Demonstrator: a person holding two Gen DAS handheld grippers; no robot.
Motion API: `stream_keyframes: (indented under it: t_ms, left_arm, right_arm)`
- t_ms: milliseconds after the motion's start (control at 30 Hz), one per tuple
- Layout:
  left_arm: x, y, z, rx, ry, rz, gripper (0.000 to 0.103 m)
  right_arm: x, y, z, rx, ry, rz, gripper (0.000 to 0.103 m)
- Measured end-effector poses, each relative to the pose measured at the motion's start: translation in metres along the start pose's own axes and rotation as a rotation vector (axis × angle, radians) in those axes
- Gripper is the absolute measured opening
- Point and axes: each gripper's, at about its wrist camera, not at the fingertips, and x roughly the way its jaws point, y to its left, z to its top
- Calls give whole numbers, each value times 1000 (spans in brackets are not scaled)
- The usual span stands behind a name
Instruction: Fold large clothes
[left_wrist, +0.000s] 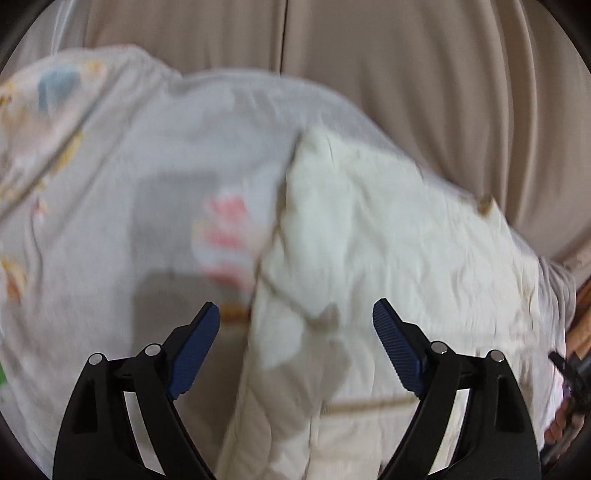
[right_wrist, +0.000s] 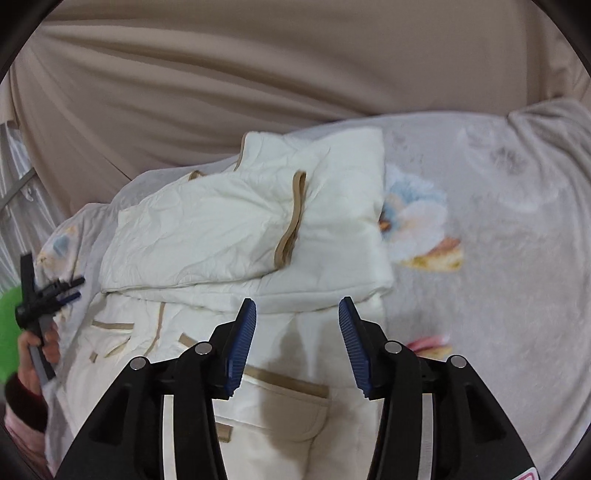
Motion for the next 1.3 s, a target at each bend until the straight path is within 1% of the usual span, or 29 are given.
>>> stream_keyframes:
  t_ms: [33, 67, 133, 200, 267, 300, 367, 433, 500, 533, 567, 600, 633, 700, 733, 767, 800, 833, 900, 933, 967, 1000, 1033, 1067, 1133, 1167, 1233, 1267, 1300]
  left_arm:
    - [5, -3, -8, 28, 22, 18, 81]
    - [11, -4, -11, 63, 32, 46, 77]
    - [23, -10, -16, 154, 39, 142, 76]
    - [37, -15, -16, 210, 49, 223, 76]
    - [48, -17, -10, 228, 53, 238, 76]
    - [52, -19, -6, 237, 49, 241, 76]
    - [56, -25, -1, 274, 30, 268, 76]
    - [63, -30, 8, 317, 1, 323, 76]
    - [67, -29, 19, 331, -36, 379, 68]
    - [67, -25, 25, 306, -47, 381, 56]
    - [65, -19, 29, 271, -55, 379, 55]
    - [61, -12, 34, 217, -66, 344, 54]
    - [60, -8, 34, 185, -72, 322, 52]
    - [64, -9, 28, 190, -75, 339, 47]
    - [66, -10, 24, 189, -73, 346, 46]
    - [69, -9, 21, 175, -64, 346, 46]
    - [72, -6, 20, 156, -58, 337, 46]
    - [72, -3, 20, 140, -52, 324, 47]
    - [67, 0, 18, 112, -46, 300, 50]
    - [63, 1, 17, 102, -47, 290, 53]
    - [58, 3, 15, 94, -49, 283, 56]
    - [49, 4, 12, 93, -53, 270, 57]
    - [42, 6, 9, 94, -52, 255, 60]
    - [34, 8, 5, 92, -48, 245, 67]
    - [14, 12, -7, 88, -45, 193, 77]
    - [5, 12, -12, 88, -52, 171, 78]
    - [-11, 5, -14, 94, -77, 150, 79]
    - [-16, -1, -12, 98, -85, 136, 79]
    - [-20, -12, -8, 103, -102, 119, 80]
  right_arm:
    - [10, 3, 0, 12, 16, 13, 47]
    - [21, 4, 3, 30, 39, 32, 47]
    - [42, 7, 9, 72, 70, 65, 47]
    - [64, 8, 20, 132, 86, 57, 49]
    - [79, 11, 28, 162, 97, 42, 49]
    - [86, 13, 32, 173, 102, 40, 46]
    - [87, 23, 43, 158, 85, 59, 12]
    - [71, 28, 53, 156, 14, 103, 9]
    - [46, 28, 63, 168, -74, 159, 7]
    - [37, 27, 65, 170, -103, 160, 7]
    - [32, 25, 66, 170, -120, 151, 6]
    - [31, 23, 64, 164, -120, 141, 6]
    - [36, 21, 61, 156, -104, 124, 6]
    - [67, 18, 47, 129, -19, 32, 6]
    - [85, 16, 39, 113, 26, -16, 5]
    - [99, 15, 31, 107, 54, -37, 5]
    - [108, 16, 24, 99, 60, -42, 5]
    - [109, 19, 23, 89, 52, -47, 6]
    - [101, 27, 25, 67, 51, -50, 12]
    - [93, 29, 25, 63, 48, -41, 18]
    - [80, 32, 23, 60, 34, -26, 21]
    - [64, 34, 20, 56, 16, -7, 21]
    - [50, 33, 15, 49, 4, 7, 25]
    - [31, 32, 7, 39, -11, 20, 36]
    - [-6, 25, -13, 18, -46, 23, 50]
    - [-18, 20, -19, 6, -60, 11, 51]
    - [-29, 10, -23, -12, -68, -52, 51]
    - [-30, 6, -22, -12, -65, -76, 46]
    - [-28, 2, -17, 0, -64, -73, 40]
